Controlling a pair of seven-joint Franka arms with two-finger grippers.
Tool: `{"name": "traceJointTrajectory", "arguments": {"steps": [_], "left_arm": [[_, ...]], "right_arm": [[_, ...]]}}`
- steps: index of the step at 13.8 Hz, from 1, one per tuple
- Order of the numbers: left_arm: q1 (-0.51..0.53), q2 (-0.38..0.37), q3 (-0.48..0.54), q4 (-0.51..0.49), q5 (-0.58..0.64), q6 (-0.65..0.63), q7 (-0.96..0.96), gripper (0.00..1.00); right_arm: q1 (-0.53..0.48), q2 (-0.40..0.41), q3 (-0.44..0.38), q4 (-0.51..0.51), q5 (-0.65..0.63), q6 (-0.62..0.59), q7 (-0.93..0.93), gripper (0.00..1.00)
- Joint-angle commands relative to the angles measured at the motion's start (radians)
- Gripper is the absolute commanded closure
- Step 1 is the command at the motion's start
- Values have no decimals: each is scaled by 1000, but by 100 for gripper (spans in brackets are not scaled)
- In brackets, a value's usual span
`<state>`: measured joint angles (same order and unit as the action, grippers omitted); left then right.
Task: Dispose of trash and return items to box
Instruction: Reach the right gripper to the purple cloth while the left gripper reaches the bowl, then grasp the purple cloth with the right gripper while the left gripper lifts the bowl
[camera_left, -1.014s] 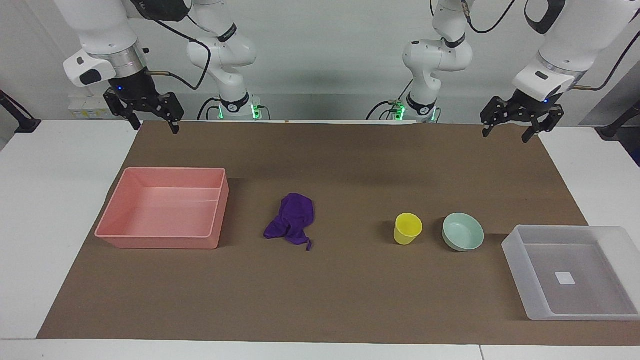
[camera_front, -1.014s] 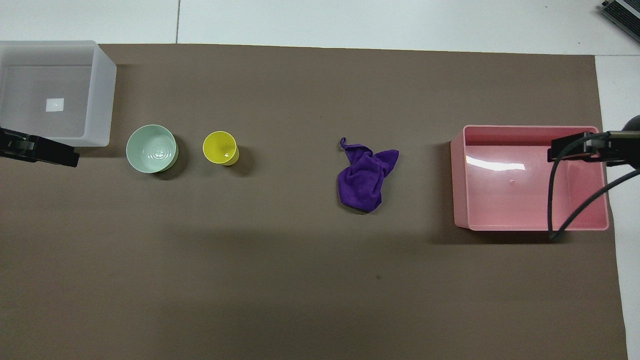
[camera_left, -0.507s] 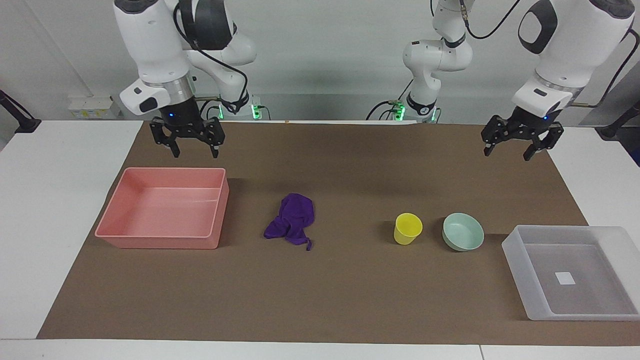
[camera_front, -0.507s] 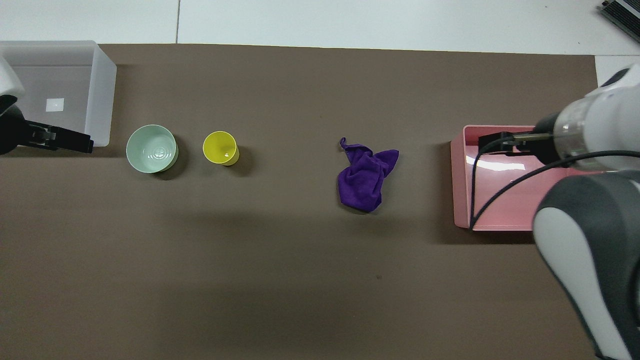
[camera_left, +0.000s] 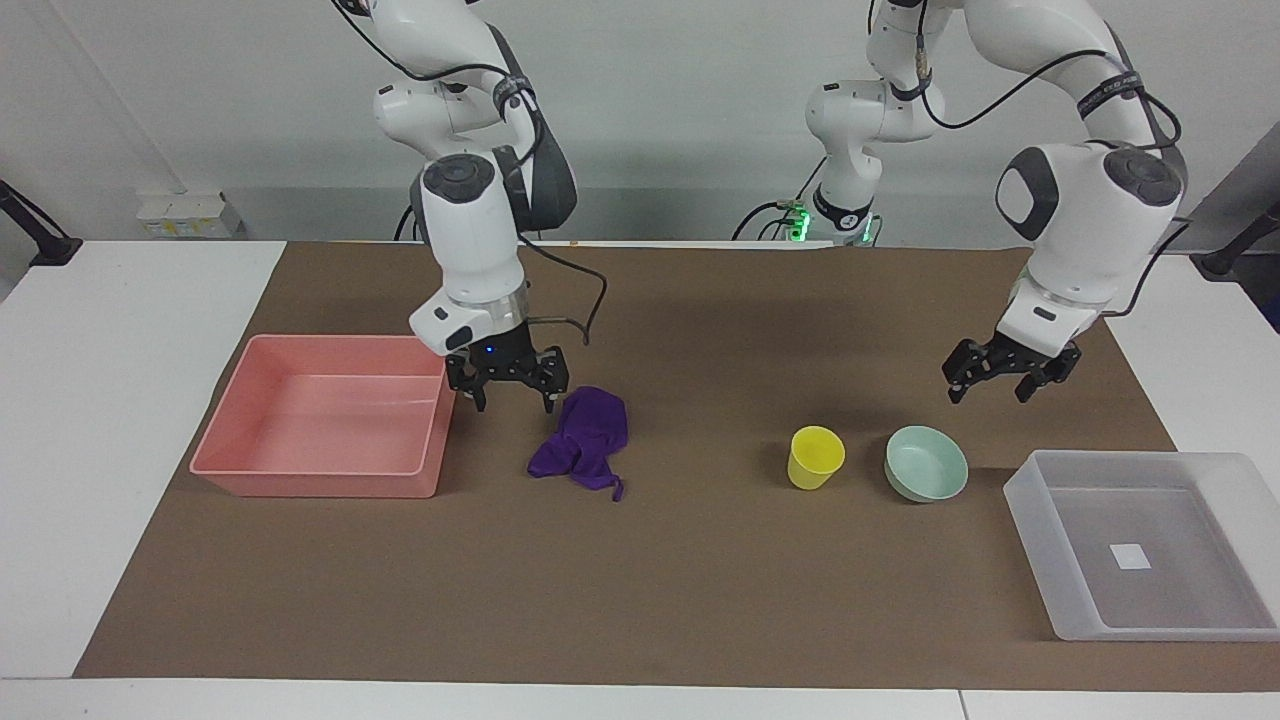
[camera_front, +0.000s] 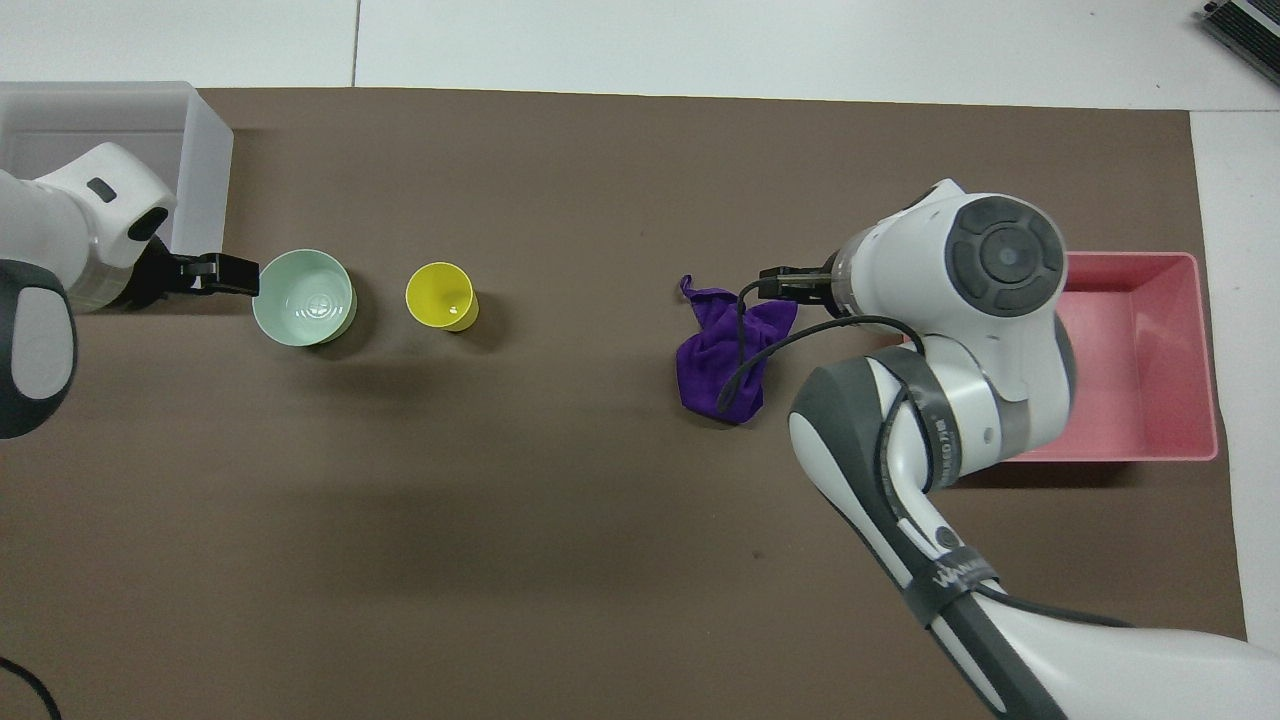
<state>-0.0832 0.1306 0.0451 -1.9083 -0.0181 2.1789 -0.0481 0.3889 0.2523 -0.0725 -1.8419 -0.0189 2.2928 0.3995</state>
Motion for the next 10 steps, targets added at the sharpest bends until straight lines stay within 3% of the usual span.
{"name": "traceJointTrajectory", "arguments": {"steps": [1, 6, 8, 9, 10], "left_arm": [[11, -8, -7, -118, -5, 163, -90, 0], [14, 75, -7, -166, -29, 277, -194, 2], [13, 92, -7, -172, -52, 303, -213, 40], [10, 93, -7, -173, -59, 306, -228, 56], [7, 93, -7, -175, -59, 305, -248, 69]], "right_arm": [[19, 53, 8, -17, 11, 71, 12, 0], [61, 150, 14, -46, 10, 169, -14, 0], [58, 147, 14, -63, 10, 177, -63, 0], [58, 145, 14, -65, 10, 172, -62, 58], [58, 143, 14, -65, 11, 165, -48, 100]]}}
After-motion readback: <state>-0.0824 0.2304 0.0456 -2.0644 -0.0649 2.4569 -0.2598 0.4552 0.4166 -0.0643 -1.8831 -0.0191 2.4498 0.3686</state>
